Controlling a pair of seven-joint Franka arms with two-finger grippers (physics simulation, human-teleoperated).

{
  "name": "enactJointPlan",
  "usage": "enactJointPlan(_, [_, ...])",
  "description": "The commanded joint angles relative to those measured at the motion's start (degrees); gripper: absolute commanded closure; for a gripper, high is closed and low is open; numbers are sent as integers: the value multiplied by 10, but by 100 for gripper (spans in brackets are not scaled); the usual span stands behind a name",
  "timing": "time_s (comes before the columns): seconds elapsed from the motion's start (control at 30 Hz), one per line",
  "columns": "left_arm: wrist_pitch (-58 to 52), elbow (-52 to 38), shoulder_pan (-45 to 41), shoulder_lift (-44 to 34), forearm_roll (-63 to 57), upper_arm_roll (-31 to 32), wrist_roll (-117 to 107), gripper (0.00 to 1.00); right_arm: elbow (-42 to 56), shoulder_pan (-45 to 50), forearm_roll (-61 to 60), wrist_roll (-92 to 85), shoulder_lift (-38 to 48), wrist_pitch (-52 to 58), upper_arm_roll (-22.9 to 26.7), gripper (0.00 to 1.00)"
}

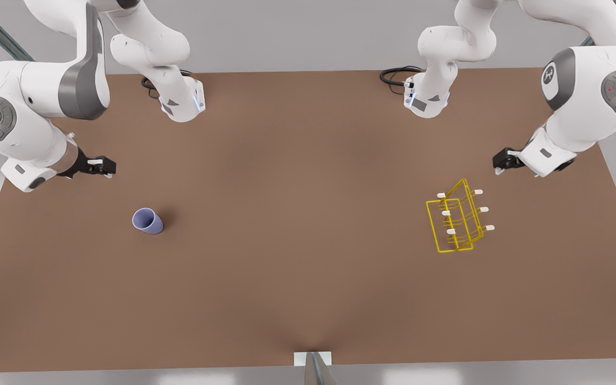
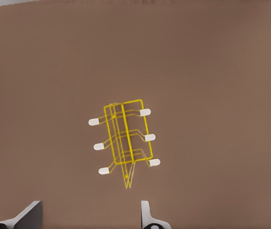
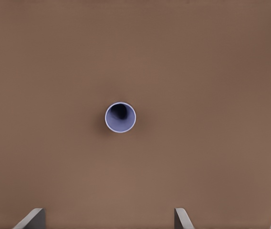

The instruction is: Place the cup on the cup holder

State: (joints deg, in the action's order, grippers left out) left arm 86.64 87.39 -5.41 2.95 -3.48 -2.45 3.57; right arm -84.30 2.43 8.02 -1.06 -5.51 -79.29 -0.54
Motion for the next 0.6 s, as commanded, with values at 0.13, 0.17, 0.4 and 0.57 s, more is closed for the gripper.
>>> enactJointPlan(0.13, [6,0,-6,-1,0,0,8,0,1,2,0,-3,1,-3,0,0])
enactJointPlan(0.17, [6,0,-6,-1,1,0,8,0,3,13,5,2,0,-3,1,0])
enactJointPlan(0.4, [6,0,-7,8,2,3,0,0,-47,133,0,169,-82,-122,0,0])
enactJointPlan(0.57, [6,0,-6,9,21,1,3,0,-153,107,5,136,-78,-261,12,0])
